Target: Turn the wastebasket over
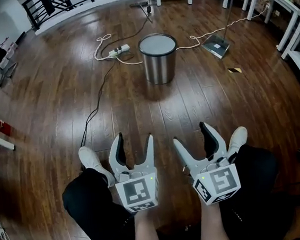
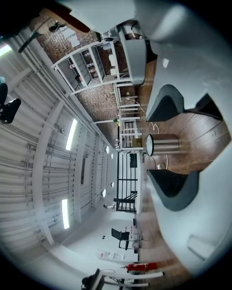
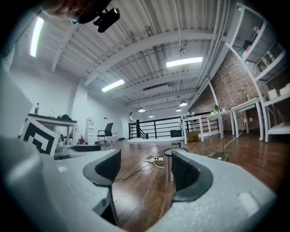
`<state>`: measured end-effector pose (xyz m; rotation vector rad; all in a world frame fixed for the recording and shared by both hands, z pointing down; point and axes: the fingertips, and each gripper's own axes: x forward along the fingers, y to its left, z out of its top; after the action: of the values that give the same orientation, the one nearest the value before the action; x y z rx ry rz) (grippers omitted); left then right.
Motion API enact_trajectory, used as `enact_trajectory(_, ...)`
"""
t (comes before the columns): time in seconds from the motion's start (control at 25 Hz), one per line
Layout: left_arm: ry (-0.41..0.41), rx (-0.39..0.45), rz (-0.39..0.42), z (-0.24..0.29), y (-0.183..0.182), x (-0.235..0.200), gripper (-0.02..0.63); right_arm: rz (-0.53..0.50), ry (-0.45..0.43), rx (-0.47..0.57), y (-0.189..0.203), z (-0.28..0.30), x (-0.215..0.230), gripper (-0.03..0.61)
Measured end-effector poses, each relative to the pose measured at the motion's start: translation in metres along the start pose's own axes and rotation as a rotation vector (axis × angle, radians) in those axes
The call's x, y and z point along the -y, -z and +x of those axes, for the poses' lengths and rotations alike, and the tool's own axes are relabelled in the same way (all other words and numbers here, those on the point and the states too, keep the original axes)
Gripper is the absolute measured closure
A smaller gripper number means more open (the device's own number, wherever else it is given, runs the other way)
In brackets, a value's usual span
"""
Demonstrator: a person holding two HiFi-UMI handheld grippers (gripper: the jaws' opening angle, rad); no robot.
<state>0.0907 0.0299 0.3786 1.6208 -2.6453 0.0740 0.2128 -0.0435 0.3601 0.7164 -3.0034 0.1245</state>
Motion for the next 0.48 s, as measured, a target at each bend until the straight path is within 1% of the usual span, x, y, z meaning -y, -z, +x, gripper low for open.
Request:
enact_trajectory(0.12,0.053,0.011,0.041,0.012,-0.006,0.012,0.256,0.029,0.011,0.025,-0.005,0.005,0.0,0.242)
enact_trajectory(0.24,0.1,0.016,0.063,0.021,-0.012,0.013,0.256,0.045,0.049,0.048,-0.015,0.007,0.007,0.242)
enact_trajectory(0.4,0.16,0.049,0.09,0.037,-0.024,0.002,0.256,0.037,0.121,0.107,-0.033,0.007,0.026,0.242)
enact_trajectory(0.48,0.179,0.058,0.092,0.046,-0.029,-0.009,0.256,0.027,0.152,0.113,-0.036,0.01,0.034,0.242)
